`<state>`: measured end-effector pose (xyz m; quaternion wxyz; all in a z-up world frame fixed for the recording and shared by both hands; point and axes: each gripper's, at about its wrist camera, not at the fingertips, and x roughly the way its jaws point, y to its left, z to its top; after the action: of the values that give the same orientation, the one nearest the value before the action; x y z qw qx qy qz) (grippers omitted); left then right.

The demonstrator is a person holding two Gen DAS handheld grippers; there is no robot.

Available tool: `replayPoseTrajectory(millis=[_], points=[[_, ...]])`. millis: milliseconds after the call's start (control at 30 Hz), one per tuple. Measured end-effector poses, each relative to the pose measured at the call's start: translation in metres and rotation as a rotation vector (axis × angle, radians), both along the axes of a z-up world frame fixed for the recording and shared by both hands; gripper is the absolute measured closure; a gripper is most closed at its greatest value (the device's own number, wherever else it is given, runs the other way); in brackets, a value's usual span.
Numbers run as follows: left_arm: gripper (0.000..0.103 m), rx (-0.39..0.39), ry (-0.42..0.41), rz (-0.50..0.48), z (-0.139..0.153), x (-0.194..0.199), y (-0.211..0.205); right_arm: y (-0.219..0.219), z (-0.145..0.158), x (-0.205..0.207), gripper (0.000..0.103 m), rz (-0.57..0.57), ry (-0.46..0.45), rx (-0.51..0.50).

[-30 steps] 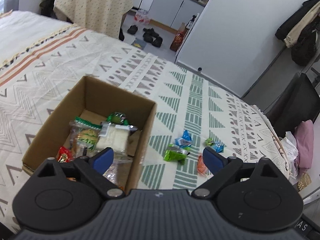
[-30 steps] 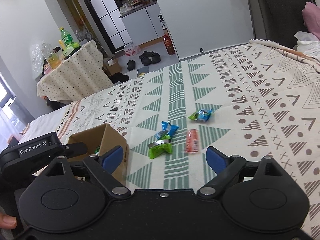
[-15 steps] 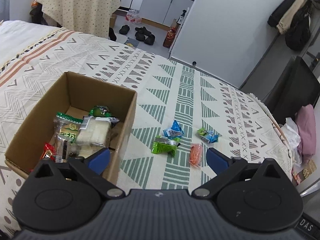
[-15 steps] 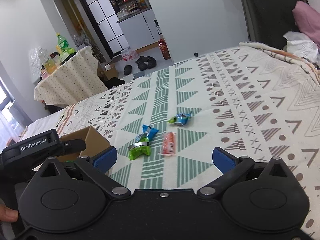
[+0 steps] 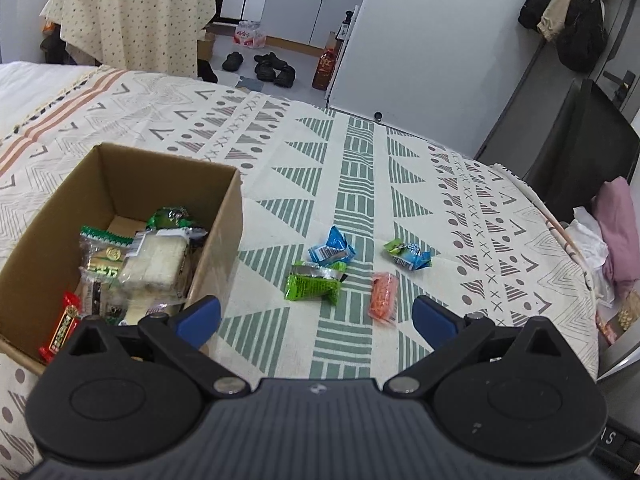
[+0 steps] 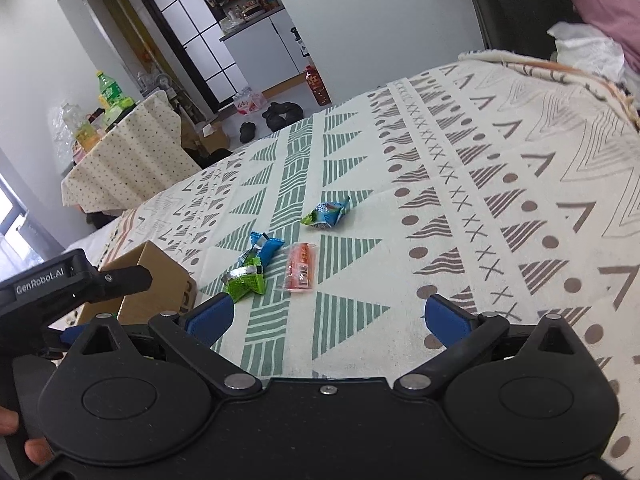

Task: Organize snacks
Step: 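Withdraw both open tools from the box back over the remaining snacks, then close left tool on green pack while right tool grasps orange stick pack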

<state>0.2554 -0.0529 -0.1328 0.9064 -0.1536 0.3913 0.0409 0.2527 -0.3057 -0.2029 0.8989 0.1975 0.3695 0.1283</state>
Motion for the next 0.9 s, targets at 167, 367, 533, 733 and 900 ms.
replayPoseTrajectory(millis=[167,367,533,733,900], points=[[0.004,0.042,-0.011,-0.019,-0.002,0.014,-0.008,0.001,-0.009,0.012,0.001,0.015,0.004,0.029],[0.014,0.059,-0.010,-0.027,-0.009,0.034,-0.020,0.004,-0.021,0.031,0.007,0.034,0.021,0.076],[0.025,0.046,0.036,-0.017,-0.026,0.053,-0.026,0.008,-0.032,0.047,0.014,0.049,0.031,0.100],[0.035,0.045,0.074,0.014,-0.048,0.073,-0.025,0.017,-0.045,0.070,0.026,0.078,0.049,0.123],[0.038,0.021,0.117,0.033,-0.065,0.091,-0.025,0.025,-0.053,0.084,0.028,0.100,0.054,0.116]])
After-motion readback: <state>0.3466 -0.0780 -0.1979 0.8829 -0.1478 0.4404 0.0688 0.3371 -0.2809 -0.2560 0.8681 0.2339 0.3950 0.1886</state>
